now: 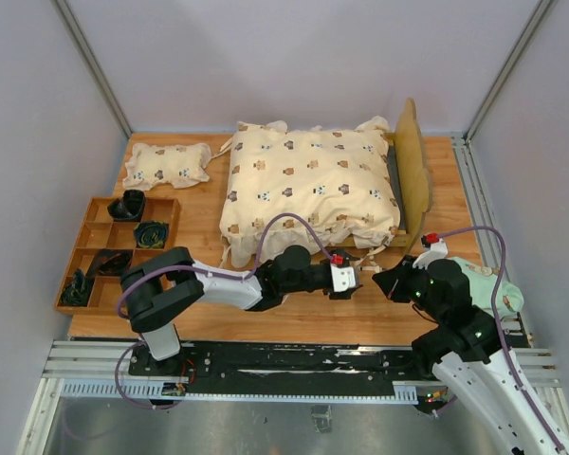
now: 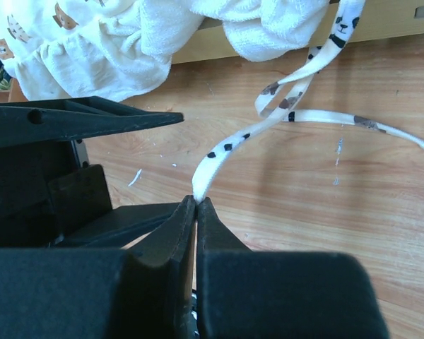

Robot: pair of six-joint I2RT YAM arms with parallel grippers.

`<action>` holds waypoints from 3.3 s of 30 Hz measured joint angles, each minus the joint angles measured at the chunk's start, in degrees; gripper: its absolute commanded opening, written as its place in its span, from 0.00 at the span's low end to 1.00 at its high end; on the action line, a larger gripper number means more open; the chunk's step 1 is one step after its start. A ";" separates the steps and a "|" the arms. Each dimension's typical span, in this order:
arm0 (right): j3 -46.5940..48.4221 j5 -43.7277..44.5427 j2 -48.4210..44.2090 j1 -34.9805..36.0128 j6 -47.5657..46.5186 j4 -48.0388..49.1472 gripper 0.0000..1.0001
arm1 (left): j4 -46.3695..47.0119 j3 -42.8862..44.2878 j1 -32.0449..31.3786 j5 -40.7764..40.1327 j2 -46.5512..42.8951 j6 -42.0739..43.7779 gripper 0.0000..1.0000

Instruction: Set up the pet bed

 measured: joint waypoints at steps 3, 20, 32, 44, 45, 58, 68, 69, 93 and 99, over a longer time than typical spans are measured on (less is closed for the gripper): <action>0.00 -0.50 -0.09 0.00 0.50 0.07 0.00 | 2.45 1.53 0.00 0.50 2.25 2.25 0.63; 0.00 -3.06 -1.07 0.00 4.59 1.22 0.00 | 7.37 6.54 0.00 4.61 9.11 4.13 0.11; 0.17 -0.50 -1.62 0.00 8.98 -0.72 0.32 | 12.02 6.56 0.07 1.73 9.77 2.03 0.00; 9.79 20.28 2.16 0.00 39.39 -21.79 0.37 | 20.13 1.27 1.49 0.35 10.47 -1.57 0.00; 10.01 21.35 4.44 0.00 41.51 -22.64 0.36 | 20.68 0.83 1.53 0.28 10.49 -1.64 0.00; 11.72 24.28 29.42 -3.54 60.70 -22.32 0.37 | 29.88 -5.16 1.75 0.28 12.96 -1.84 0.00; 7.91 15.87 39.32 -14.60 63.12 -12.26 0.33 | 32.65 -5.20 2.54 0.39 15.30 -1.86 0.00; 7.91 15.13 40.11 -14.64 63.43 -11.34 0.33 | 32.65 -5.14 2.58 0.50 15.58 -1.86 0.00; 7.58 11.43 56.13 -15.17 69.59 -0.02 0.37 | 32.65 -4.20 2.71 0.50 16.55 -1.57 0.00; 7.58 11.54 54.27 -15.39 69.81 0.28 0.40 | 32.65 -4.20 2.71 0.50 16.55 -1.57 0.00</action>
